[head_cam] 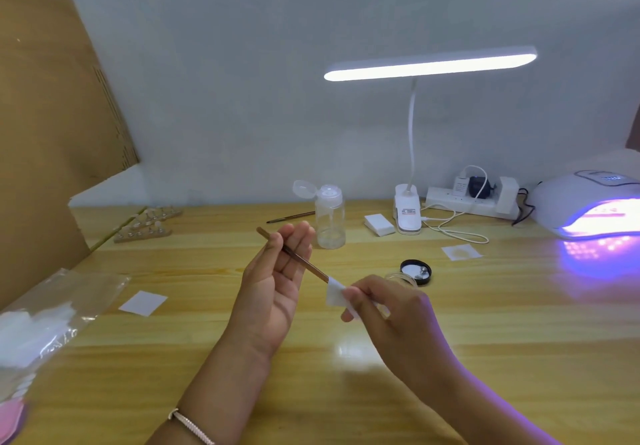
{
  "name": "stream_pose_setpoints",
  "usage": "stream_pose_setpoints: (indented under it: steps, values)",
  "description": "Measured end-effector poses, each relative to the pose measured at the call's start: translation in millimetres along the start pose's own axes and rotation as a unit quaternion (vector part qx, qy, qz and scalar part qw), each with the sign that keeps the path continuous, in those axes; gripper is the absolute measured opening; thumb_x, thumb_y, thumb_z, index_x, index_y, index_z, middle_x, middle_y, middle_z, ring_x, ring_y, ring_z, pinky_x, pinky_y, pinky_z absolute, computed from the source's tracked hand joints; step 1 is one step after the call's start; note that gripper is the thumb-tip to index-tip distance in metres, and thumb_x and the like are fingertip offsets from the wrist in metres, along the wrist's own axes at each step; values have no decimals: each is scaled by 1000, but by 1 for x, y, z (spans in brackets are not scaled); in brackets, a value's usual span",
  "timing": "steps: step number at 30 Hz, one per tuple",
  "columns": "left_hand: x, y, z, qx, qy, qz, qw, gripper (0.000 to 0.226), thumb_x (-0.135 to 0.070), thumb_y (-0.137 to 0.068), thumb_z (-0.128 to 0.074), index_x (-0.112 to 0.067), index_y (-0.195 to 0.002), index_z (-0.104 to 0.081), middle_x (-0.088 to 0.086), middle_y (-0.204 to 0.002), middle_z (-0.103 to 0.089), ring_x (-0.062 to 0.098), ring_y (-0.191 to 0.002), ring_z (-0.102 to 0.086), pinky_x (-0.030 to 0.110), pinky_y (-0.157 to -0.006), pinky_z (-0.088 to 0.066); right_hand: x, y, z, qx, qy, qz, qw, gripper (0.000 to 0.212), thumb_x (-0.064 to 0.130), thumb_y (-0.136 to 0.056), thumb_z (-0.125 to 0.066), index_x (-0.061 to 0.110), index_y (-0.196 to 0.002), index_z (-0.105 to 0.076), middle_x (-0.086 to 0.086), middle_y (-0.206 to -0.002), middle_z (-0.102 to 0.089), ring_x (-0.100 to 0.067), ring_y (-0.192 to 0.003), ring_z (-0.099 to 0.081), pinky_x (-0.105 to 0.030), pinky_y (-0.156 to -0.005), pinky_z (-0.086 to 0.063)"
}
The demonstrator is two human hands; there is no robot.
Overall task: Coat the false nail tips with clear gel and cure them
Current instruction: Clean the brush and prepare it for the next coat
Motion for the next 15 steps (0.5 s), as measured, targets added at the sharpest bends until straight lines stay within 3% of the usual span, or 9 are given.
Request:
stream_pose_setpoints:
  steps: [2, 6, 10, 15]
  values:
    - [-13, -6, 9, -24, 16, -24, 999, 22, -25, -84, -61, -11, -94, -73, 11, -110, -74, 20, -106, -70, 32, -92, -56, -5, -1, 3, 10, -67, -43, 997, 24, 23, -97, -62, 25, -74, -68, 19, -71, -70, -5, -74, -60, -15, -66, -40]
    - [-34, -10, 34, -81, 34, -54, 995, 22, -27, -87, -58, -12, -101, -65, 6, -105, -76, 15, -102, -71, 34, -95, -52, -13, -5, 12, -29, -94, -82, 992, 28, 19, -98, -60, 27, -74, -70, 17, -73, -72, -2, -76, -63, -10, -67, -41]
    - [-13, -6, 24, -59, 9, -19, 998, 24, -26, -84, -60, -10, -101, -66, 9, -106, -75, 17, -102, -72, 31, -90, -56, -15, -7, 8, -49, -131, -81, 987, 24, 15, -100, -56, 27, -89, -74, 16, -87, -75, -3, -88, -68, -12, -75, -46]
    - [-3, -2, 12, -26, -8, -16, 1000, 24, -24, -83, -62, -8, -100, -66, 13, -110, -74, 21, -106, -70, 32, -92, -55, -11, -3, -14, 21, -203, -95, 974, 26, 18, -102, -52, 29, -96, -74, 9, -93, -77, -9, -98, -70, -22, -87, -51]
Point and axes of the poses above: each hand's wrist, its own y-axis away from the middle knuckle, its own z-axis out of the back of the hand, x = y × z, the point moved 9 cm from there along -y, towards the middle knuckle
